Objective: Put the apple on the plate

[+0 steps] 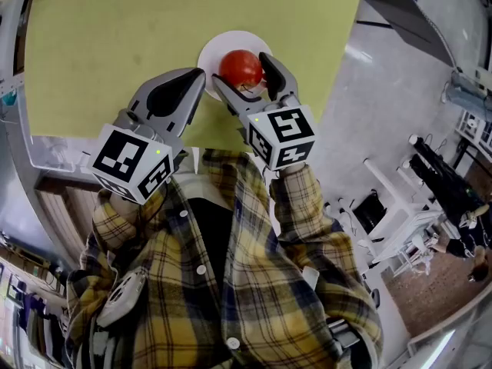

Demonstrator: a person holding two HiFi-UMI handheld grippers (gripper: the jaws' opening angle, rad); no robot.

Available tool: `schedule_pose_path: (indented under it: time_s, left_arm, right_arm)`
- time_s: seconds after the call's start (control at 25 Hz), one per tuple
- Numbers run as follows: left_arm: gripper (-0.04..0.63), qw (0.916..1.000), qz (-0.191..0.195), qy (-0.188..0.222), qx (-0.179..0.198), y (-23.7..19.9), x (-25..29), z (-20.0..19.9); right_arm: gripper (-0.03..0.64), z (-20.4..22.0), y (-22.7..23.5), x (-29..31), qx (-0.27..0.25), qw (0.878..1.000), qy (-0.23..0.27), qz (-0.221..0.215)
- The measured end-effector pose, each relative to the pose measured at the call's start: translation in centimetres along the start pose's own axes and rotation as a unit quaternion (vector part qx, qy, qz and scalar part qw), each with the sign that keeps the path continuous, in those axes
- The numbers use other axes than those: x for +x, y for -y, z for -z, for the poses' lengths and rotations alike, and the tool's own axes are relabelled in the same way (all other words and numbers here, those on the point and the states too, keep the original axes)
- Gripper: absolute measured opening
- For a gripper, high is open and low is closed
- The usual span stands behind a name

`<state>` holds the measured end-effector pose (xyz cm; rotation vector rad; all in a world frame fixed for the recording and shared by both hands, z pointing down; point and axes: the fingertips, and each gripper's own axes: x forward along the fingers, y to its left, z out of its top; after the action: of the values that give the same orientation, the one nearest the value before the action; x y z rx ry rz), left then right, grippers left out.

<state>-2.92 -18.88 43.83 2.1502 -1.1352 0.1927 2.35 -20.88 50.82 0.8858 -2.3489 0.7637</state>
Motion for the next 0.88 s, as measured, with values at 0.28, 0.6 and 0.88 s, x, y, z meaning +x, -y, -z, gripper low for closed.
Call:
schedule_pose_path:
  time_s: [0.28,0.6,0.88]
  left_arm:
    - [0.008,0.9999,0.002,0.015,0.007,0.4,-0.4,-1.4]
    - [0.008,0.9988,0.008,0.041,0.024,1.2,-1.0,-4.5]
    - [0.008,0.9964,0.017,0.072,0.042,3.1,-2.4,-7.5]
  right_arm:
    - [0.382,-1.5,-0.6,-1.0,-0.009,1.0,0.01,0.002]
    - [0.38,-4.1,-1.2,-2.7,-0.005,1.0,0.025,0.012]
    - [0.38,-6.1,-1.7,-5.1,0.014,0.999,0.042,0.01]
